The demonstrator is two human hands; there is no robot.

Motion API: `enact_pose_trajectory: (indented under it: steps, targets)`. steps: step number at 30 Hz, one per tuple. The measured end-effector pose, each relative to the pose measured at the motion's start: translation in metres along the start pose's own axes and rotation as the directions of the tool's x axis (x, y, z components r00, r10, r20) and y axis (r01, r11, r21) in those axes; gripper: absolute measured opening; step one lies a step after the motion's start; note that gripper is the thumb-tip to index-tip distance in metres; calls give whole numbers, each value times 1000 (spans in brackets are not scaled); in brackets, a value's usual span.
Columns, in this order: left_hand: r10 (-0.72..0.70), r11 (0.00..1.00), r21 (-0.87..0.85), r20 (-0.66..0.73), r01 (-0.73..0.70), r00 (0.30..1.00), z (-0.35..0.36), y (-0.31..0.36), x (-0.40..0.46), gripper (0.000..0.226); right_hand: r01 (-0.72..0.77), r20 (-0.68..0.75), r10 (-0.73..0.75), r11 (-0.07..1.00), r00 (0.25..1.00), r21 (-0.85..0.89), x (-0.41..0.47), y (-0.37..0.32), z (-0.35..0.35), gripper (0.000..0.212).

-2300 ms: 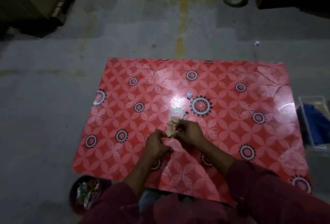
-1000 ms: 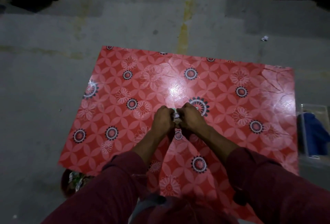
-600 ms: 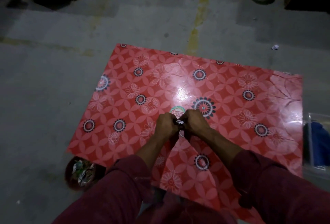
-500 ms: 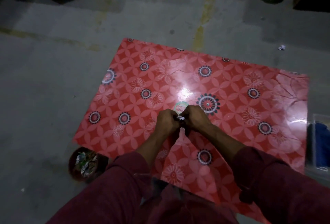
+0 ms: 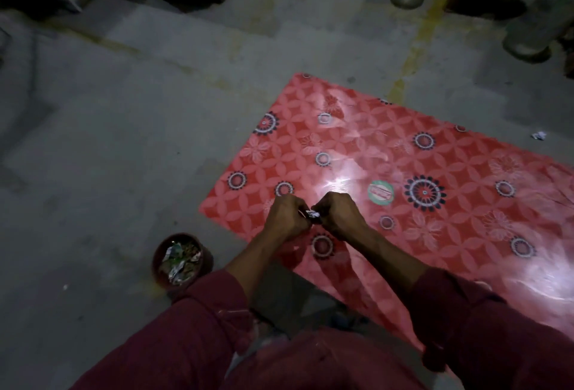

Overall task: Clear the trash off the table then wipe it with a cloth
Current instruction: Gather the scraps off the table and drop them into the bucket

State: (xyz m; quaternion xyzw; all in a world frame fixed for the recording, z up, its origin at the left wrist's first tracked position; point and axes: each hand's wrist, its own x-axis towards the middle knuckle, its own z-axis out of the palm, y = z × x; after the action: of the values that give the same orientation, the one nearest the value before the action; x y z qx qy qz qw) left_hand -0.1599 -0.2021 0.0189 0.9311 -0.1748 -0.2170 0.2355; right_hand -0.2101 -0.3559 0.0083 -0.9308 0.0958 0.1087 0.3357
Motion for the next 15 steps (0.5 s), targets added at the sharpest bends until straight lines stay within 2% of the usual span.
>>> enact_pose_trajectory:
  steps: [2,6,10,13,15]
  targets:
    - [-22,1000,-5,-26,21,999,-17,-31,-22,14,28,21,-28,1000,999,5,-3,-32,21,24]
    - [-46,997,-72,-59,42,997,-51,-101,-65,22,157,41,-155,985,987,-67,-9,-93,75,42]
    - [-108,983,-161,-105,90,989,-75,-179,-110,38,235,99,-227,968,969,-83,-10,-162,126,39]
    - [-180,970,-190,-131,153,975,-92,-231,-139,31,336,190,-307,931,932,-142,-9,-211,160,27]
    - [-217,960,-215,-161,181,963,-101,-261,-155,24,395,257,-351,908,900,-142,-5,-239,180,31]
